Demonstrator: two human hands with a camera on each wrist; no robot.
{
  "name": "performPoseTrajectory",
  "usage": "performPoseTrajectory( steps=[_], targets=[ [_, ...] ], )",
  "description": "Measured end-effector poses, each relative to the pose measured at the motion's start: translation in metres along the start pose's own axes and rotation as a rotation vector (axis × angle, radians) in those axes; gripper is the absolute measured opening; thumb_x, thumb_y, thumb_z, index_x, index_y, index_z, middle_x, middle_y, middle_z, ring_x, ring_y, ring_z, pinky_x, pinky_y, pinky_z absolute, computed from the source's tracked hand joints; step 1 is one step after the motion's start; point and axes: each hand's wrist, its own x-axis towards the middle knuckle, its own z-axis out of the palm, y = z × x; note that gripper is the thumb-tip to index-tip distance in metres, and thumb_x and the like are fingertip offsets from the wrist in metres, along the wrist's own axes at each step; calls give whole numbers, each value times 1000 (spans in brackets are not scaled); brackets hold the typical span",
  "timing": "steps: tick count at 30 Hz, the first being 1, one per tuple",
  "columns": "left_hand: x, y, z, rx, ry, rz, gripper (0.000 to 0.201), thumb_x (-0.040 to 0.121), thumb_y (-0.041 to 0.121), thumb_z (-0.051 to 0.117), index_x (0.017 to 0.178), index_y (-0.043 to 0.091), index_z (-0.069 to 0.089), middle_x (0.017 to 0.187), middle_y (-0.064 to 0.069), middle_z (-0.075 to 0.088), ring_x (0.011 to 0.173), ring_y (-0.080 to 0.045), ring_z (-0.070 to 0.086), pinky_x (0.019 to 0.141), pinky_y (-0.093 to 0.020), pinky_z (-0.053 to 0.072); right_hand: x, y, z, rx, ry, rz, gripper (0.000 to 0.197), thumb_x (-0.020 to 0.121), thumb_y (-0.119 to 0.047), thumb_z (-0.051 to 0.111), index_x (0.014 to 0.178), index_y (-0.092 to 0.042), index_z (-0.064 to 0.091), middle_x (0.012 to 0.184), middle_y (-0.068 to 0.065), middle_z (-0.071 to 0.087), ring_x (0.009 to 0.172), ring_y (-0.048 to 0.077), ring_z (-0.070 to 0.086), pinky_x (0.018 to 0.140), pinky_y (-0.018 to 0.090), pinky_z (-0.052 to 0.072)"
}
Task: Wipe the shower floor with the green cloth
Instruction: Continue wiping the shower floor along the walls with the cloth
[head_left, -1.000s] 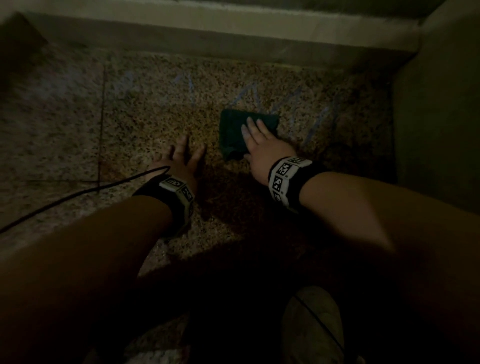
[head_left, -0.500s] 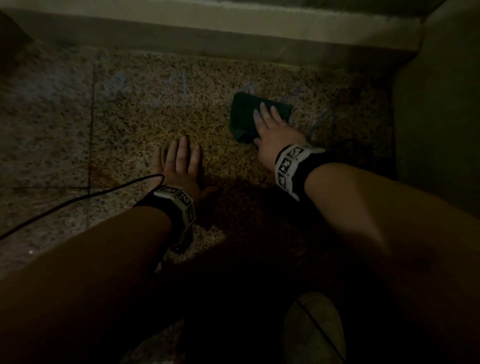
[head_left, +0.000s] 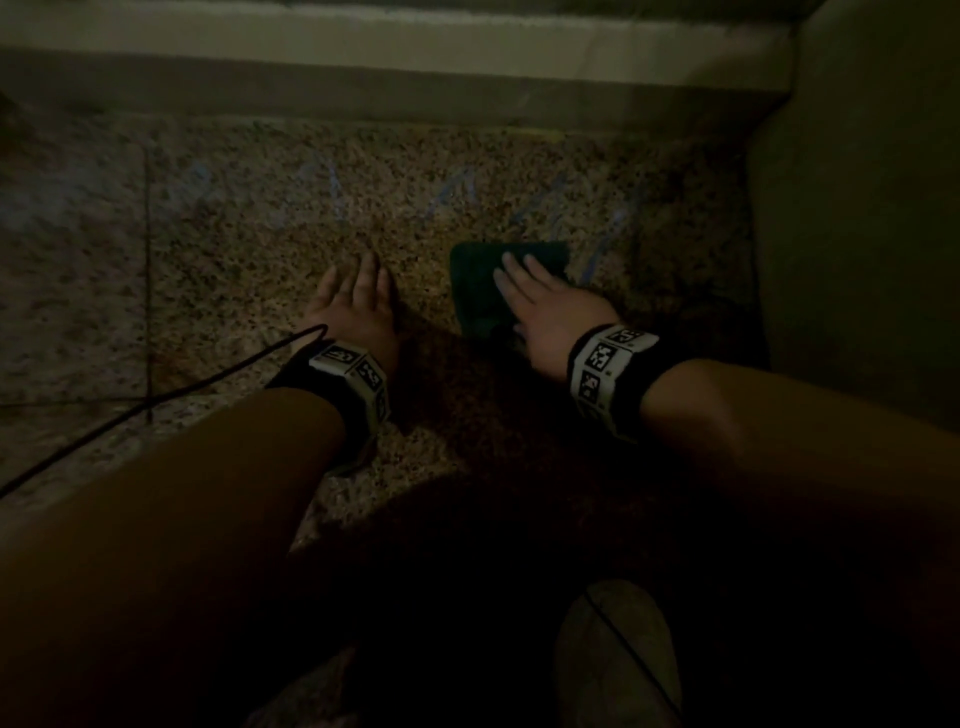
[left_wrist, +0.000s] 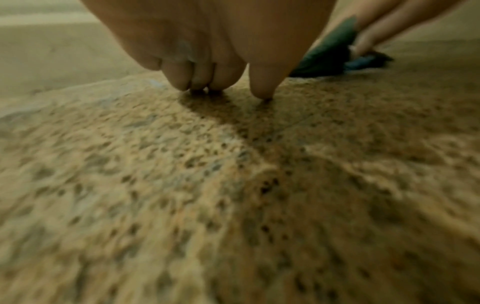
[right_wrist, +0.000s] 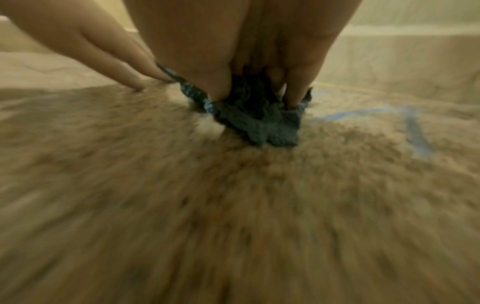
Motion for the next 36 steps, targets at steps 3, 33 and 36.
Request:
performPoseTrajectory(
  steps=[3,33,36],
  targets=[
    [0,4,-1,37,-2,-9,64,102,36,19,148,5,-15,154,-12,-23,146,-26,-4,116,-38,-6,7,1,-10,48,41,30,60,104,-14,24,150,-15,-15,156,-1,-24,145,19,-14,117,40,18],
    [-25,13,-15,-26,-79,-37,57,105,21,21,150,12,-12,157,-5,-17,146,-27,5,114,-39,20,-13,21,17,100,-35,148,59,103,-7,20,149,-11,-16,156,4,-24,146,21,-13,117,38,18],
    [-23,15,-11,-11,-69,-33,57,104,19,21,149,10,-13,157,-7,-16,146,-25,7,113,-39,22,-26,31,30,74,-61,93,57,104,-13,19,149,-10,-15,156,5,-23,145,21,-14,118,38,15]
  ],
)
